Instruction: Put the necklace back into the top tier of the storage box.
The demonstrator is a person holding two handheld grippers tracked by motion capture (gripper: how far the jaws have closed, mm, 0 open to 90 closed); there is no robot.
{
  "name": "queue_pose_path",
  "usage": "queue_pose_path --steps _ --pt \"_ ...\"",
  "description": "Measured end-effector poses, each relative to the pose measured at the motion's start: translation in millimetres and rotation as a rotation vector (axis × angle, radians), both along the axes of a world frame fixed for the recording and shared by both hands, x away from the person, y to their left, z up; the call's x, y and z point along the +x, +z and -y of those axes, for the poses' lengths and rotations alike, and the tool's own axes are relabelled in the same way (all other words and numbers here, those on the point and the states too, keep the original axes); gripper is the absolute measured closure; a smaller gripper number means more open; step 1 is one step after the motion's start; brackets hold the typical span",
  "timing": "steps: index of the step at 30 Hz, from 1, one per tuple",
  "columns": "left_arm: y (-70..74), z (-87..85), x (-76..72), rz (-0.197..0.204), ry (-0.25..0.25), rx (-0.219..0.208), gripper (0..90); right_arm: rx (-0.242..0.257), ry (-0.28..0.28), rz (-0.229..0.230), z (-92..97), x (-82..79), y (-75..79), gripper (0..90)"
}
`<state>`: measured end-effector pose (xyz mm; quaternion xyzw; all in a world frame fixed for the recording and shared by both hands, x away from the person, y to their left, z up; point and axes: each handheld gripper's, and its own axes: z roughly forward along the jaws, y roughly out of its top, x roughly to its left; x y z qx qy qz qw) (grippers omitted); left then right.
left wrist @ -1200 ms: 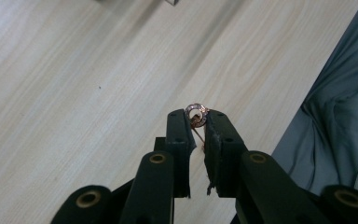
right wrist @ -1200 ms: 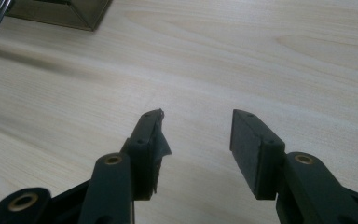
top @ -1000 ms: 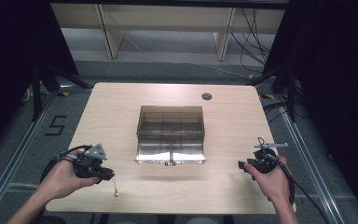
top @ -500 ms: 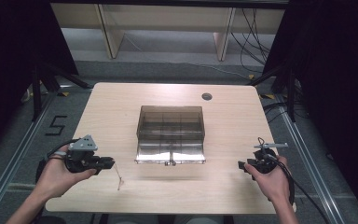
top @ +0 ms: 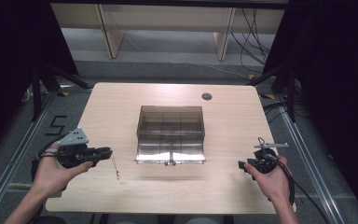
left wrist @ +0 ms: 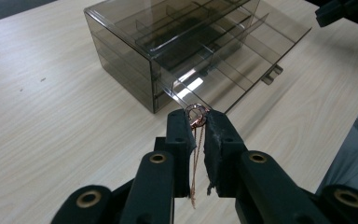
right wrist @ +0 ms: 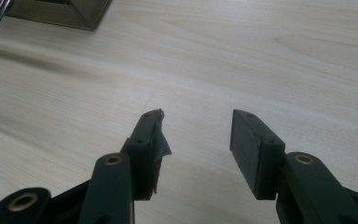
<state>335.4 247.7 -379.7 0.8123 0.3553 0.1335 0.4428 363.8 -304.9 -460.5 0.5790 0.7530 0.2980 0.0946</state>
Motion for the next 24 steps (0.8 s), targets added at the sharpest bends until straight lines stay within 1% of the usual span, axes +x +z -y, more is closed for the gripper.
queue_pose_path --steps 2,3,6,7,8,9,10,11,12,13,14,15,16,17,18,19,20,21,22,24 --pt "1.9 -0.7 -0.7 0.002 0.008 0.001 79.8 -0.001 0.001 0.0 0.2 -0.1 0.0 54.3" --pt "3.4 -0.9 -0.8 0.011 0.011 -0.011 79.8 0.0 0.001 0.0 0.1 -0.1 -0.1 54.3" --pt "5.4 -1.5 -0.7 0.017 0.012 -0.017 79.8 0.0 0.0 0.0 0.1 0.0 0.1 54.3" --pt "5.6 -1.4 -0.6 0.027 0.017 -0.021 79.8 0.0 0.0 0.0 0.1 0.0 0.1 54.3" --pt "6.9 -1.7 -0.2 0.02 0.016 -0.018 79.7 -0.001 -0.003 0.003 -0.2 0.0 -0.1 54.3" --pt "8.5 -1.9 0.1 0.013 0.018 -0.024 79.8 0.0 0.0 0.001 -0.1 0.0 0.1 54.3" --pt "9.2 -2.3 0.5 0.02 0.019 -0.019 79.8 0.001 0.0 0.001 -0.1 -0.1 0.1 54.3" --pt "10.5 -2.4 0.7 0.015 0.021 -0.02 79.8 0.0 0.0 0.003 -0.1 -0.1 0.1 54.3" --pt "10.5 -2.4 0.7 0.015 0.021 -0.02 79.8 0.001 -0.007 0.015 -0.6 0.0 -0.5 54.3" --pt "11.0 -1.9 0.9 0.028 0.025 -0.031 79.8 -0.009 -0.028 0.039 -2.1 0.0 -1.9 54.3" --pt "11.9 -2.2 1.5 0.03 0.019 -0.035 79.8 -0.021 -0.035 0.04 -2.3 -0.1 -1.6 54.4" --pt "11.9 -2.2 1.5 0.03 0.019 -0.035 79.8 -0.021 -0.035 0.04 -2.3 -0.1 -1.6 54.4" --pt "13.4 -2.0 1.2 0.022 0.022 -0.03 79.8 0.001 -0.054 0.033 -4.1 -0.4 -0.5 54.4" --pt "13.6 -1.8 1.7 0.023 0.017 -0.049 79.8 -0.023 -0.031 0.038 -1.6 -0.3 -0.4 54.4" --pt "13.6 -1.8 1.7 0.023 0.017 -0.049 79.8 -0.023 -0.031 0.038 -1.6 -0.3 -0.4 54.4" --pt "14.7 -2.1 1.5 0.034 0.022 -0.047 79.8 -0.027 -0.022 0.023 -0.9 -0.5 0.9 54.5" --pt "15.7 -2.1 1.3 0.045 0.031 -0.049 79.8 -0.057 -0.006 0.01 0.3 -0.5 2.4 54.4" --pt "16.0 -2.5 1.5 0.051 0.03 -0.063 79.8 -0.057 -0.009 0.01 0.1 -0.6 2.3 54.5" --pt "16.3 -2.5 1.3 0.064 0.04 -0.07 79.8 -0.056 -0.008 0.008 0.2 -0.6 2.4 54.4" --pt "17.2 -3.4 1.5 0.061 0.038 -0.078 79.8 -0.057 -0.008 0.009 0.3 -0.6 2.4 54.5"
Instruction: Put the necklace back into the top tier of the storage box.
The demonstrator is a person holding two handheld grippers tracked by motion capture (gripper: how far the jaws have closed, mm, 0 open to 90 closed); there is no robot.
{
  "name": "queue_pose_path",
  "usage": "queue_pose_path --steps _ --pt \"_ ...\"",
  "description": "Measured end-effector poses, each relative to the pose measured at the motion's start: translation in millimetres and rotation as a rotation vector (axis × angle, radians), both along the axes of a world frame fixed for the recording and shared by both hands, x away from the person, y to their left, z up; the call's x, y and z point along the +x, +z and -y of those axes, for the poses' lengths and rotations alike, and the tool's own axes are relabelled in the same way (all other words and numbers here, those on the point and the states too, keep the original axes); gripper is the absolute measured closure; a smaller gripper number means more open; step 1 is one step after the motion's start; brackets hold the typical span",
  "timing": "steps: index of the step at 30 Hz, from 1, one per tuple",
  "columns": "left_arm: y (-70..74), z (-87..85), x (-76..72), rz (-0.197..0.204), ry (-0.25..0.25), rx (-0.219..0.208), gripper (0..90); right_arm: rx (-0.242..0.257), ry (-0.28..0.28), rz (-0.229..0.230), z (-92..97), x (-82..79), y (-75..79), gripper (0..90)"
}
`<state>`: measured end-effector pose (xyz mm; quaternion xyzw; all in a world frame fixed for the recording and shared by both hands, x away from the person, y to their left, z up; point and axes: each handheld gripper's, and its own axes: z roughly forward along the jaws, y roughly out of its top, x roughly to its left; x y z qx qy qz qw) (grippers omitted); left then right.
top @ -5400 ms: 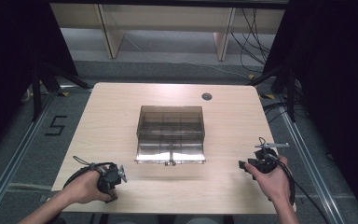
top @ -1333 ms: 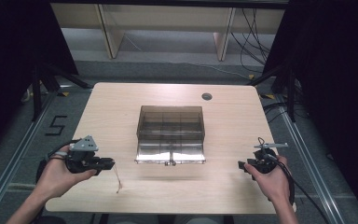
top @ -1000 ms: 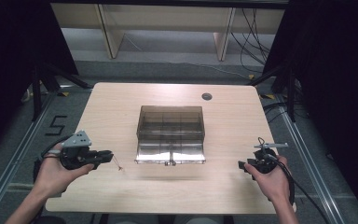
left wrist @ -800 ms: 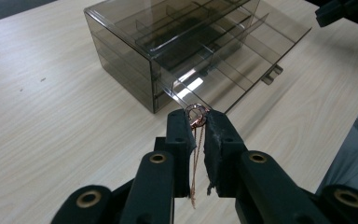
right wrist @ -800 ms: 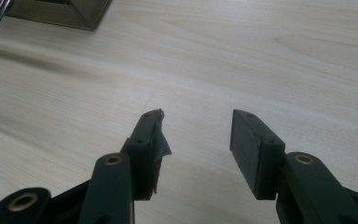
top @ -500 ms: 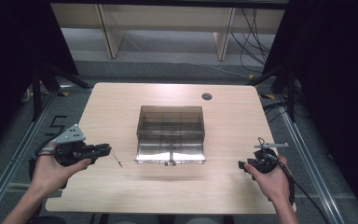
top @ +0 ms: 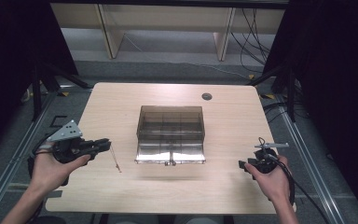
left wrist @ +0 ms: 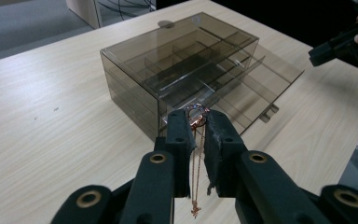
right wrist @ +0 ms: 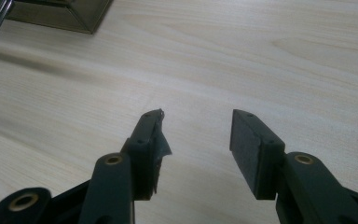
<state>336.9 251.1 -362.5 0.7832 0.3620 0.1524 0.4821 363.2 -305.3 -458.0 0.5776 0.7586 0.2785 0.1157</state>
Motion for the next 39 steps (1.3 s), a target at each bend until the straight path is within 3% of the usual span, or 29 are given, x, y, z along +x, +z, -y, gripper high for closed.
queue_pose_path --steps 1,9,10,11,16,22,25,31,32,36,37,39 --pt "0.0 0.1 -0.2 0.015 0.01 -0.017 79.8 -0.014 -0.012 0.009 -0.4 -0.3 0.4 54.5" --pt "5.3 -4.1 0.9 0.07 0.045 -0.089 79.8 0.007 0.001 0.011 -0.4 0.3 -1.0 54.4" --pt "5.9 -4.5 0.9 0.075 0.051 -0.095 79.8 -0.002 0.003 -0.001 0.0 0.1 0.0 54.4" --pt "6.3 -4.8 1.0 0.081 0.056 -0.104 79.8 0.009 0.025 0.021 1.6 1.4 -1.6 54.4" --pt "7.5 -5.7 1.3 0.106 0.067 -0.131 79.8 0.012 0.026 0.023 1.4 1.9 -2.2 54.4" --pt "9.0 -4.4 1.3 0.142 0.06 -0.151 79.8 0.013 0.025 0.021 1.3 1.9 -2.3 54.4" --pt "10.6 -2.8 2.6 0.17 0.059 -0.183 79.8 0.014 0.025 0.02 1.2 1.8 -2.3 54.4" --pt "13.9 -1.7 4.5 0.184 0.044 -0.228 79.8 0.015 0.028 0.02 1.2 2.0 -2.5 54.4" --pt "14.3 -1.2 5.1 0.188 0.042 -0.231 79.8 0.032 0.039 0.041 1.8 2.8 -4.2 54.4" --pt "15.9 0.4 6.3 0.195 0.04 -0.237 79.8 0.034 0.038 0.051 1.8 3.0 -4.5 54.4" --pt "16.2 0.8 6.6 0.198 0.04 -0.239 79.8 0.026 0.015 0.077 0.3 3.1 -6.1 54.4" --pt "16.8 1.9 7.4 0.203 0.034 -0.243 79.8 0.015 0.004 0.079 -0.2 2.9 -6.2 54.4"
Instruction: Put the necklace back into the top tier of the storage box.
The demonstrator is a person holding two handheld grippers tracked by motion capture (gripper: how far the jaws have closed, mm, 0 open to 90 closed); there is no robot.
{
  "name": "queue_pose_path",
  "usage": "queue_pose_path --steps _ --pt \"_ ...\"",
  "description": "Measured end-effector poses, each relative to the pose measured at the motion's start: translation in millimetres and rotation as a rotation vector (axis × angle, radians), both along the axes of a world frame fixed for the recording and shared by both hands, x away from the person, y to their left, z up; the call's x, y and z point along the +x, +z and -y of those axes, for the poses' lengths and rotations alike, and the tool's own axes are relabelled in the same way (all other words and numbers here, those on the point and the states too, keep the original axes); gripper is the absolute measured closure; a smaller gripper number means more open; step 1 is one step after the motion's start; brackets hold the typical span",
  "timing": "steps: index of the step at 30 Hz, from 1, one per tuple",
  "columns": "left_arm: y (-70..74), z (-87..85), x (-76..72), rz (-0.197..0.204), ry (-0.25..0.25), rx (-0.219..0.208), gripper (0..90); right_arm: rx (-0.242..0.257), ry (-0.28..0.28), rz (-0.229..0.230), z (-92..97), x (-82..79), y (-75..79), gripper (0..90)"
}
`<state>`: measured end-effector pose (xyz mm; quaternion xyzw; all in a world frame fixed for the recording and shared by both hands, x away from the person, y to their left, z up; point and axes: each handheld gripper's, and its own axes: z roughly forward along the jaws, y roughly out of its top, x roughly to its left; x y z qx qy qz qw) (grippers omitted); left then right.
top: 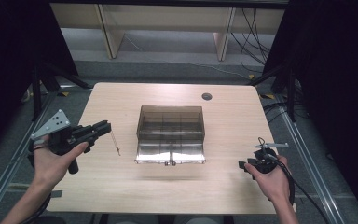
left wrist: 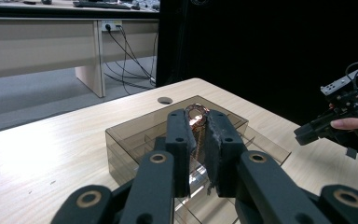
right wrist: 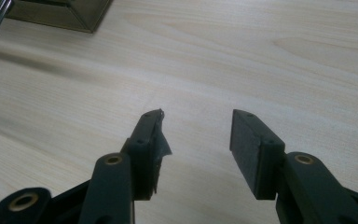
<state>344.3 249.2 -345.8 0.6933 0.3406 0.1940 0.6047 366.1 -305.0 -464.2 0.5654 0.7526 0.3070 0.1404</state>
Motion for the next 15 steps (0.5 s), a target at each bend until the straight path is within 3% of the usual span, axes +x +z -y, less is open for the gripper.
queue_pose_path --steps 7,8,9,15 --pt "2.5 3.9 1.2 0.005 -0.007 0.003 79.8 -0.004 0.01 -0.013 0.5 0.0 0.8 54.4" --pt "3.0 4.9 1.6 0.011 -0.009 -0.002 79.8 -0.006 0.015 -0.026 0.8 -0.2 1.6 54.4" --pt "4.2 5.9 1.9 0.014 -0.011 0.002 79.8 -0.039 0.012 -0.055 1.4 -0.8 4.5 54.5" --pt "7.6 9.5 3.2 0.024 -0.019 0.004 79.8 -0.059 0.015 -0.036 2.6 -0.4 4.4 54.4"
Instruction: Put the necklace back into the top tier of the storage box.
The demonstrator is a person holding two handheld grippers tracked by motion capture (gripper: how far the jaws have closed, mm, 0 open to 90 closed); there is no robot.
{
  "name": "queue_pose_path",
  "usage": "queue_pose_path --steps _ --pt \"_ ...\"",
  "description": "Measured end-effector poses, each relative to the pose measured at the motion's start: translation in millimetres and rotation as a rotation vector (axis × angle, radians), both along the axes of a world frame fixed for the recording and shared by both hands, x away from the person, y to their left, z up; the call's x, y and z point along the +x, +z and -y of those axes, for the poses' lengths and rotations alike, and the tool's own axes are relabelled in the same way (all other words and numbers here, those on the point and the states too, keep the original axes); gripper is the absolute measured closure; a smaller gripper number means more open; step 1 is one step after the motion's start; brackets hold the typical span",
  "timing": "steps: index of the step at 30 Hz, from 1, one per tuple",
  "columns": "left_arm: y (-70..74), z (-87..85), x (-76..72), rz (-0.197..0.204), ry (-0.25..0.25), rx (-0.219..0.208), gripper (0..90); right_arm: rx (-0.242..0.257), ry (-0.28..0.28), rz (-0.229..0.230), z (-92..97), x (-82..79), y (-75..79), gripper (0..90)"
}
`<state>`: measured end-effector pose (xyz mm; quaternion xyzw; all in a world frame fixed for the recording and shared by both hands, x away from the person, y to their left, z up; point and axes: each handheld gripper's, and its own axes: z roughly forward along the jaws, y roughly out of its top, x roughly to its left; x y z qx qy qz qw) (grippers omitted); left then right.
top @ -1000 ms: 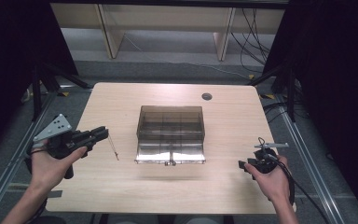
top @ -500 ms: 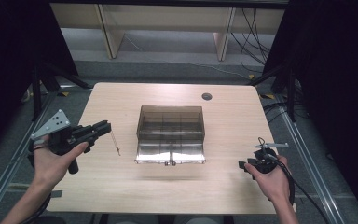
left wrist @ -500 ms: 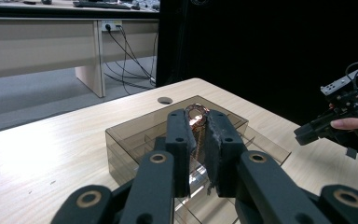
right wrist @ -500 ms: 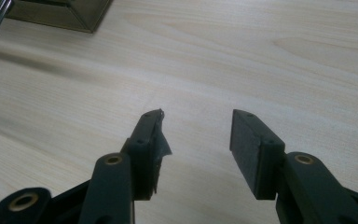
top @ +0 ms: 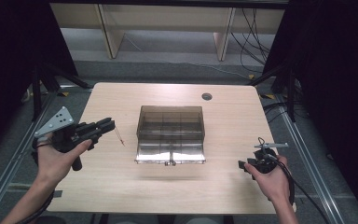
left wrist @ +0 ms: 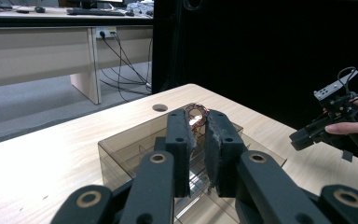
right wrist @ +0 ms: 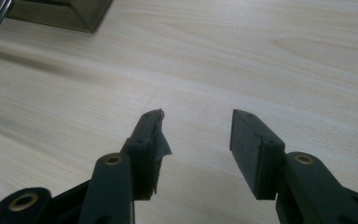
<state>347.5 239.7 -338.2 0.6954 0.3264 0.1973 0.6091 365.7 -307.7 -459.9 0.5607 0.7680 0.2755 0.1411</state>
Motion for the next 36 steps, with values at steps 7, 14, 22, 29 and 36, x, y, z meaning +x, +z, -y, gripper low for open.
queue_pose_path --steps 7,14,22,29,36 --pt "3.9 2.7 1.4 0.008 -0.006 -0.003 79.8 0.001 0.0 -0.003 0.1 -0.1 0.2 54.4" --pt "6.6 5.7 1.5 0.014 -0.014 -0.01 79.8 0.056 -0.002 -0.028 -1.4 -0.6 -0.7 54.4" --pt "8.1 9.3 2.3 0.018 -0.021 -0.014 79.8 0.058 -0.002 -0.027 -0.9 -0.6 -0.2 54.4" --pt "8.6 14.0 3.0 0.02 -0.033 -0.015 79.8 0.057 -0.003 -0.026 -1.0 -0.6 -0.4 54.4" --pt "10.0 18.5 5.2 0.022 -0.041 -0.014 79.8 0.057 0.0 -0.03 -0.6 -0.6 -0.3 54.4"
